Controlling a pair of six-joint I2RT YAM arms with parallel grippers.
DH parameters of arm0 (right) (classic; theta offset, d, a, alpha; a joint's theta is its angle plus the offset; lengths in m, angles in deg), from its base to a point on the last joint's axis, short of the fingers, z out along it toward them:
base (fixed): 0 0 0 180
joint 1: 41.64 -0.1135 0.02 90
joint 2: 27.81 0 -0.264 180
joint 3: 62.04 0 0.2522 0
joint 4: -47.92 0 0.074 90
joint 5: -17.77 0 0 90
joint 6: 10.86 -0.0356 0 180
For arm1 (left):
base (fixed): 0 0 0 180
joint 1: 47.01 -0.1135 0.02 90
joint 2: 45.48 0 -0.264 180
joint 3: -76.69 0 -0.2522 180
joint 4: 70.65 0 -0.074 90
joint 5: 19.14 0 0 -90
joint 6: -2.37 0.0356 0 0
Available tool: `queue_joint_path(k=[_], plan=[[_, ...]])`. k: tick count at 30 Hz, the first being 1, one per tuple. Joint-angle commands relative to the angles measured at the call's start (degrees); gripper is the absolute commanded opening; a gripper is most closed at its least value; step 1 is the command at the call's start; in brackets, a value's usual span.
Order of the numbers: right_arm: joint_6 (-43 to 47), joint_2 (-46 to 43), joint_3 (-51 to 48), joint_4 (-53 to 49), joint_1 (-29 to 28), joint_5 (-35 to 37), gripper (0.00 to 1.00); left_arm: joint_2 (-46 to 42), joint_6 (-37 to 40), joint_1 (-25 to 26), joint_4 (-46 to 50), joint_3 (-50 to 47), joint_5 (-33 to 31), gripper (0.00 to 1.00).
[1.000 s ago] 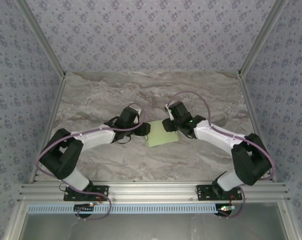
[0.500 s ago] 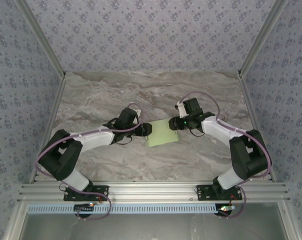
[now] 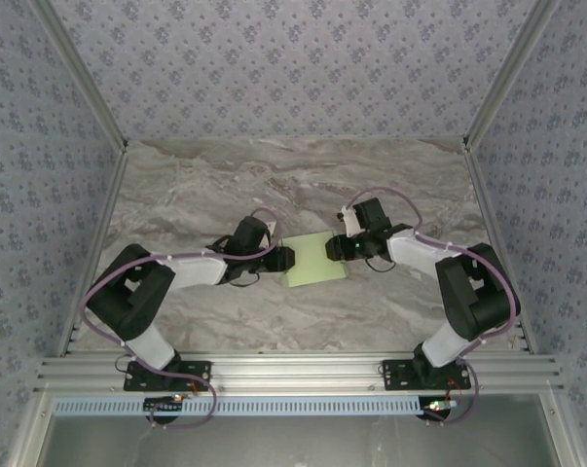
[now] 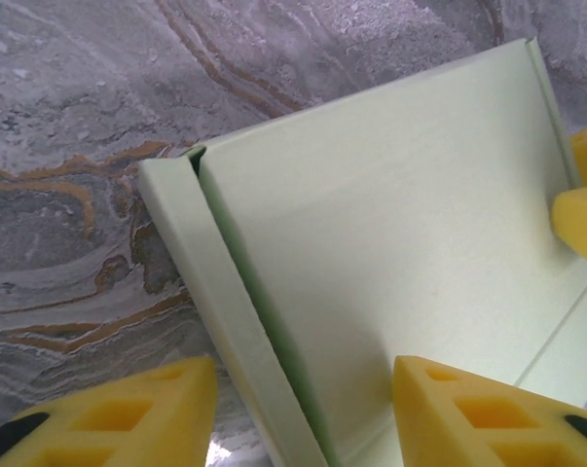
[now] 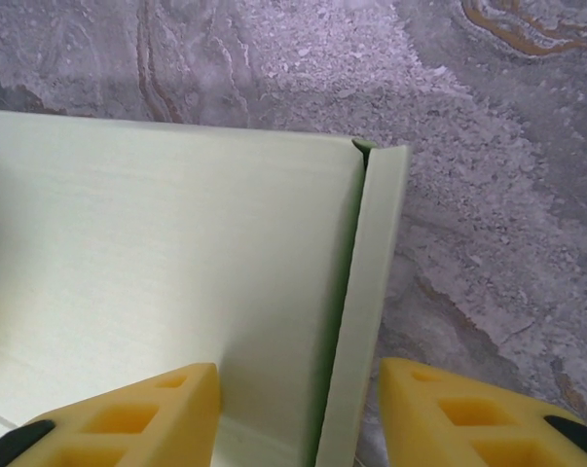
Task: Fold the paper box
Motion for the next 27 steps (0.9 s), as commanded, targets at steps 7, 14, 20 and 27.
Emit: queue_joint_path(k=[7, 14, 20, 27], plan=[[-0.5, 2.8, -0.7, -1.9, -2.5, 5.2, 0.42, 2.3, 0.3, 0.5, -0.4, -0.8, 0.2, 0.41], [0.4, 0.8, 1.1, -3.8, -2.8, 7.8, 0.42, -0.1, 1.5, 0.3, 2.0, 0.6, -2.6, 0.51], [1.4, 0.4, 3.0, -5.3, -2.3, 8.3, 0.47, -1.6, 1.2, -0.8, 2.3, 1.2, -3.4, 0.62], [1.0, 0.0, 4.3, -4.9, -1.5, 6.5, 0.53, -1.6, 0.9, -1.6, 2.3, 3.3, -2.2, 0.68]])
